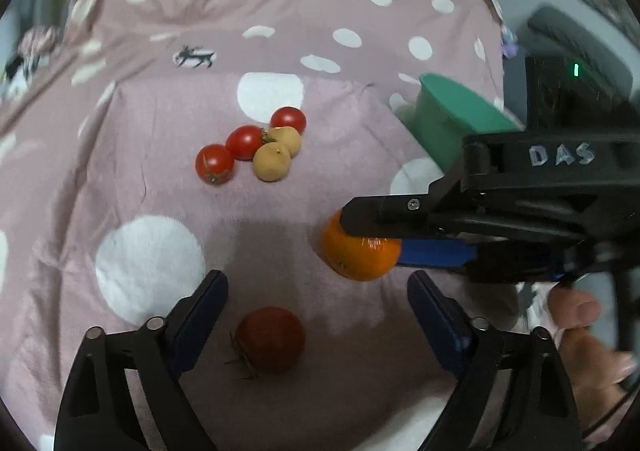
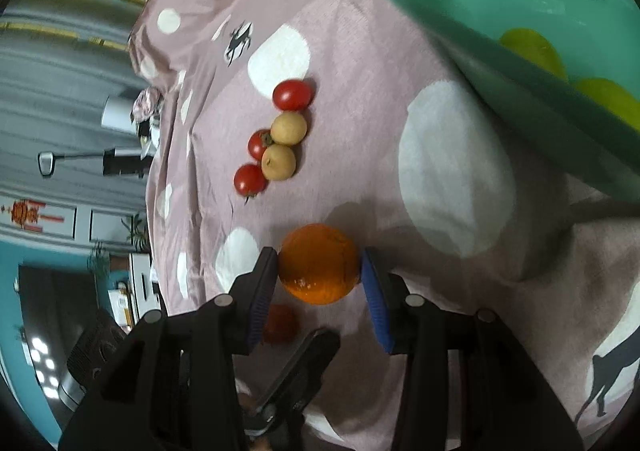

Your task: Organize fruits

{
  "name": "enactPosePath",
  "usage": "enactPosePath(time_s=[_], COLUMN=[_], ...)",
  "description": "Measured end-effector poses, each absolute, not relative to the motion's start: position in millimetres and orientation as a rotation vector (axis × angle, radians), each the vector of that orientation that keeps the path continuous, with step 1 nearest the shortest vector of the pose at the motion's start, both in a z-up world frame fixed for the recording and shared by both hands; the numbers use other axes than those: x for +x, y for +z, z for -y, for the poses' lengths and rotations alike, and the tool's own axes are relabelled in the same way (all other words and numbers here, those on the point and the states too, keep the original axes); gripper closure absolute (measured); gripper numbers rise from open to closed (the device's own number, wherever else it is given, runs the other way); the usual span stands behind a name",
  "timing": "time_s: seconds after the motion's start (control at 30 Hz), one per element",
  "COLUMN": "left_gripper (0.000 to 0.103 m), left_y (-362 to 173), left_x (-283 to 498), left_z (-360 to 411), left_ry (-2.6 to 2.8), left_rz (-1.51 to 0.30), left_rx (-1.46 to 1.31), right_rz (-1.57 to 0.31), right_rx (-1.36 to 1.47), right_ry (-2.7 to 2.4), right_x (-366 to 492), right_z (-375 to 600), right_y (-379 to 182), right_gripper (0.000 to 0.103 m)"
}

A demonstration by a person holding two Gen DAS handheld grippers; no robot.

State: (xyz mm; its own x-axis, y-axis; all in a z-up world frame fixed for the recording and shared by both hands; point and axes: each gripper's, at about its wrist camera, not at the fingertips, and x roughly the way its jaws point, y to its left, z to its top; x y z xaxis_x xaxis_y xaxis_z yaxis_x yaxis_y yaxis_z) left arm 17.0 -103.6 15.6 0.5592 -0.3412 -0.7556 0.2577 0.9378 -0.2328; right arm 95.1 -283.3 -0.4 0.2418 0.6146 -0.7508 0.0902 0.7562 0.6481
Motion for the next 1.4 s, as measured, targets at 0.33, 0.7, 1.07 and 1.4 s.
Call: enactPosePath(time_s=[0.33,0.7,1.07,1.4], left_gripper=[0.043,0.065,0.074,0.073], left_y=[12,17,51,36], left_x=[21,15,-6,10], left_z=[117,122,115,119], left_ry=[-0.404,-0.470,-0.498,-0.542], left_rz=[-0.905,-0.917,-0.790,-0.880], left_rx=[-0.016,-0.035,-0.030,-0.099], right_rz=[-1.293,-1.280,-1.229,-1.202], right_rx=[0.651,0.633,0.587,0.562], right_ry=[0.422,0.429,0.411,0.403], right_x=[93,89,78,75], right_z=[279,278,282,281], right_y=[-4,-3,14,13], right_gripper=[0.059,0.059,0.059,0.060])
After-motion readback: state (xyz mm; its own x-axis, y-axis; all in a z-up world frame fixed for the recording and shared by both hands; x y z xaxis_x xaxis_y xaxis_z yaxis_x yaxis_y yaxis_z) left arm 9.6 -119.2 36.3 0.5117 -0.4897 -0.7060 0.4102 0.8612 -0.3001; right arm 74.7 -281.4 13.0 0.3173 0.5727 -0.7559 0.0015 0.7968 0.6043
